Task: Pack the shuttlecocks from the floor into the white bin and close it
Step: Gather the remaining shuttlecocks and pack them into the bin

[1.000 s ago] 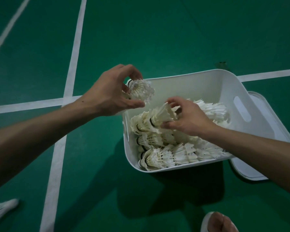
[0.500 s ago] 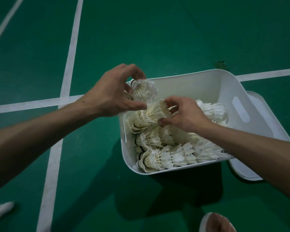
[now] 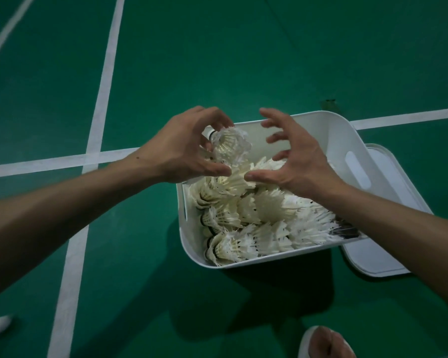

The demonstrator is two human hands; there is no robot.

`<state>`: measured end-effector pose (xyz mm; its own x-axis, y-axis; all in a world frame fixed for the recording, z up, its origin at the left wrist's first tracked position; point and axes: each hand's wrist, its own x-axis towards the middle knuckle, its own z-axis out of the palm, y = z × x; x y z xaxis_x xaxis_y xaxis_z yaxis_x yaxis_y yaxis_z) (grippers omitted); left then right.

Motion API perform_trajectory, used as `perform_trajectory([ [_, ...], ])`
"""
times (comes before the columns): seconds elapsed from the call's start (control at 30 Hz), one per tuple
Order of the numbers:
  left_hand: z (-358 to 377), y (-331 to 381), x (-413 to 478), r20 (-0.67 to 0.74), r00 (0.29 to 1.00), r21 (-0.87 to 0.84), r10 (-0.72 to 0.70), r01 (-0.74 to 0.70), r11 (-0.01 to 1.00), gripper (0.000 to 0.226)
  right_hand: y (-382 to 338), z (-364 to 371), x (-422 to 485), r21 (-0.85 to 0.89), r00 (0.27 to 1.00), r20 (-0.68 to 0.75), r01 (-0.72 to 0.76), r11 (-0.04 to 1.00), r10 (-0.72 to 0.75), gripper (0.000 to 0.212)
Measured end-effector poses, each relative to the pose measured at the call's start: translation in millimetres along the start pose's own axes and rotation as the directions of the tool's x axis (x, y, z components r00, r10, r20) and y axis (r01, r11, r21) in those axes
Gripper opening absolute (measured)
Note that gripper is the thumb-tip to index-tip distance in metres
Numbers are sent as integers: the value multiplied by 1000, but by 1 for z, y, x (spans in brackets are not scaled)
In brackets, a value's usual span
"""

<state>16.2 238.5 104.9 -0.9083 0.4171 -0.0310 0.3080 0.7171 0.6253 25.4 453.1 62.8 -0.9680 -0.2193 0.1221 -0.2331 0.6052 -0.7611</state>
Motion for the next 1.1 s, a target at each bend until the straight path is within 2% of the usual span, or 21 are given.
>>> perform_trajectory([
  [0.07,2,5,1,3,1000,-13,14,-14,1000,64,-5,0,1,-40,992,-3,124,991,-124,107],
  [0.17,5,12,0,1,1000,-20,29,-29,999,69,-8,6,3,-77,972,5,234,969,-235,93],
  [0.33,7,12,-1,0,1000,-27,15,-15,1000,73,-4,12,1,-66,962,-3,271,960,-272,81],
  [0.53,8,15,-2,24,1000,-84,3,-1,996,83,-3,14,3,-48,960,-9,278,959,-279,83],
  [0.67,8,14,-1,36,999,-123,8,-4,992,82,-6,12,3,-4,969,-25,245,969,-245,85],
  [0.77,7,11,0,54,999,-120,7,0,993,84,-5,10,3,41,978,-49,205,978,-203,74],
  [0.9,7,8,2,55,998,-76,-4,8,997,80,-2,8,3,17,983,-74,171,985,-169,61],
  [0.97,6,5,2,34,999,-58,-12,14,998,72,2,5,3,53,990,-118,89,995,-83,56],
  [1.03,4,1,2,20,1000,-31,-17,18,999,64,10,3,3,164,987,-145,-37,986,62,52],
  [1.1,2,-1,1,15,1000,11,-13,12,1000,60,18,0,1,243,978,-121,-137,960,171,55],
])
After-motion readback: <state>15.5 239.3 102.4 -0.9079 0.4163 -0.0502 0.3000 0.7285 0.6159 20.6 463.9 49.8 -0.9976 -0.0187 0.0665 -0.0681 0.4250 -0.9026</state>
